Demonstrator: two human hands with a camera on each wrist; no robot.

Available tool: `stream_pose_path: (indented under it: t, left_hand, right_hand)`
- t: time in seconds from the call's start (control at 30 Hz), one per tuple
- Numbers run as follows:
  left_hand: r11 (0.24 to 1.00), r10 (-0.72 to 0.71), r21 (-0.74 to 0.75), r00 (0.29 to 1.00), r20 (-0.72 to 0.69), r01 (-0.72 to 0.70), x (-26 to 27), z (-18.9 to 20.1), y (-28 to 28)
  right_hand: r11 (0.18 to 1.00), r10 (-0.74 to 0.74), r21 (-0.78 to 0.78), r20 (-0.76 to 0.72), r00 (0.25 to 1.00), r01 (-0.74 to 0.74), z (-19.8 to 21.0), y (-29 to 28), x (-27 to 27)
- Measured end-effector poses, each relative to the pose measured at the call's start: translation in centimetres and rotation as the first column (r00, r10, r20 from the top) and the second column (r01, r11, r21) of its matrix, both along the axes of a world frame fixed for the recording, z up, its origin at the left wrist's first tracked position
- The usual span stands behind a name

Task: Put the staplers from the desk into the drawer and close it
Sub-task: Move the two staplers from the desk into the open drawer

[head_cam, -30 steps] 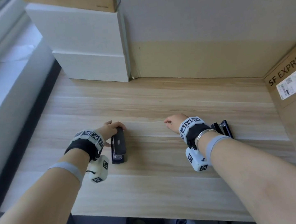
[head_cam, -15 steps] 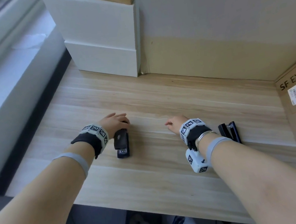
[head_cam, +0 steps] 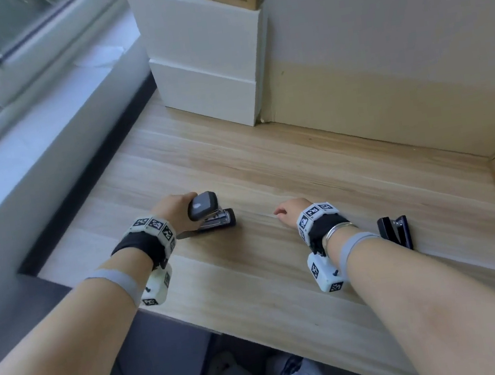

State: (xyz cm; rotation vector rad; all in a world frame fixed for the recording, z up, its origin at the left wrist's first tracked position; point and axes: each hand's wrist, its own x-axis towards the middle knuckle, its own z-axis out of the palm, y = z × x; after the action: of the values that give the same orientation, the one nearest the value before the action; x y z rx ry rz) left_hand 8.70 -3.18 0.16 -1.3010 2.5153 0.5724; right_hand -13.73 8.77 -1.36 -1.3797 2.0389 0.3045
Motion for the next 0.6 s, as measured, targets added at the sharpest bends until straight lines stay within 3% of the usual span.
stream_pose_path:
  t: [0.1, 0.27, 0.6]
  left_hand:
    - [0.976, 0.216, 0.007, 0.973, -0.086, -0.216, 2.4, 0.6, 1.4]
    - [0.862, 0.497, -0.009, 0.850, -0.176, -0.506, 8.5, 0.8, 3.9]
    - [0.617, 0.778, 0.093, 0.586, -0.227, -0.782, 20.4, 1.2, 11.0]
  right_hand:
    - [0.999, 0.032, -0.010, -0.002, 0.999, -0.032, -0.6, -0.5, 1.3]
    - [0.999, 0.047, -0.008, -0.009, 0.999, -0.047, -1.6, -1.7, 4.6]
    - [0.975, 0.022, -0.219, -0.077, 0.997, -0.039, -3.6, -2.0, 12.8]
